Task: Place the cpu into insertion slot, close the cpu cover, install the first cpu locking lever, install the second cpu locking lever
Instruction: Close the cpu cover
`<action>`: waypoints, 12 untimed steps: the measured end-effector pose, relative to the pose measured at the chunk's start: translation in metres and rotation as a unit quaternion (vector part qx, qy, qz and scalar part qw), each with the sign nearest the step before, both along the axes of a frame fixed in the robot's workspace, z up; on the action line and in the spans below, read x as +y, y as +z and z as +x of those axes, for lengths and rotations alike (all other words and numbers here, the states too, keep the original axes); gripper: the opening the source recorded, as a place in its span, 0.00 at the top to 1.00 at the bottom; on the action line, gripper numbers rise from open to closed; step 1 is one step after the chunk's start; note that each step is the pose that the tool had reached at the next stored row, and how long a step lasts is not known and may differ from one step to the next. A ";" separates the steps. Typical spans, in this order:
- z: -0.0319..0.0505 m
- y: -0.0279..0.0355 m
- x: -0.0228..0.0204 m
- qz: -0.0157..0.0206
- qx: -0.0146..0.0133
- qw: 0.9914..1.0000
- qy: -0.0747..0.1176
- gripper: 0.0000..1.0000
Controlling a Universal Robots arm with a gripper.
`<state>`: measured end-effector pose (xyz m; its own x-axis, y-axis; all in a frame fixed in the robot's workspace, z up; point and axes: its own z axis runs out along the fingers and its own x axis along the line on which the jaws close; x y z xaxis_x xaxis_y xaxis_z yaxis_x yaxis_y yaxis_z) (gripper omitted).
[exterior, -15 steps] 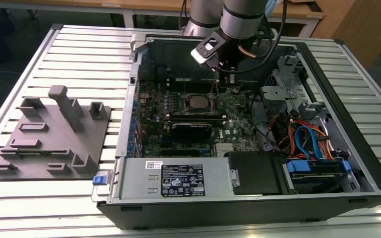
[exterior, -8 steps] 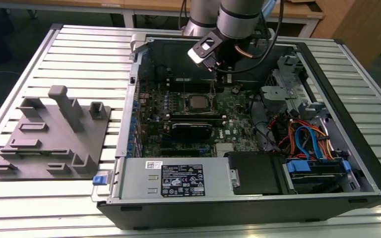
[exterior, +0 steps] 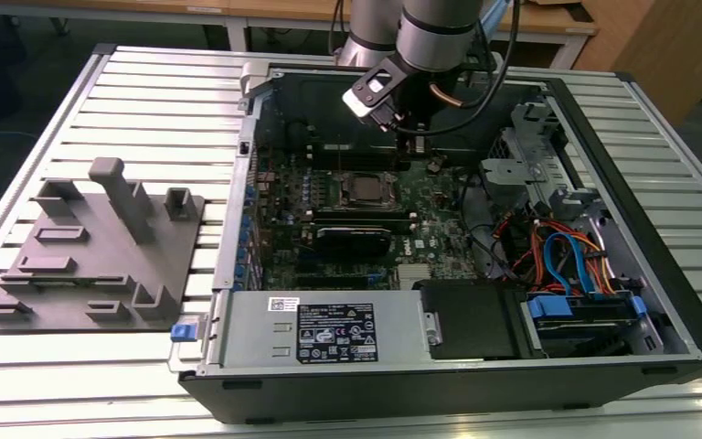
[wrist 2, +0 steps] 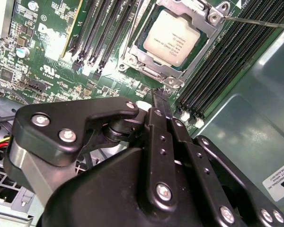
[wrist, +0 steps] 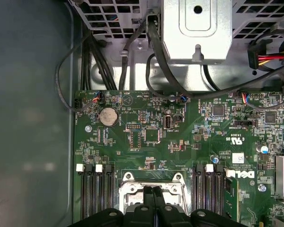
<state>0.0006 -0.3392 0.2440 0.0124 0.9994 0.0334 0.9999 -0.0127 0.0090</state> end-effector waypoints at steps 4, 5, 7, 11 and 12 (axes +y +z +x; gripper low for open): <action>-0.0003 -0.0011 0.0000 0.000 0.000 1.000 0.000 0.89; -0.0005 -0.0018 0.0000 0.000 0.000 1.000 0.000 0.89; -0.0012 -0.0022 0.0000 0.000 0.000 1.000 0.000 0.89; -0.0014 -0.0024 0.0000 0.000 0.000 1.000 0.000 0.89; -0.0016 -0.0025 0.0000 0.000 0.000 1.000 0.000 0.89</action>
<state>-0.0009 -0.3392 0.2415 0.0123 0.9994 0.0335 0.9999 -0.0126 0.0090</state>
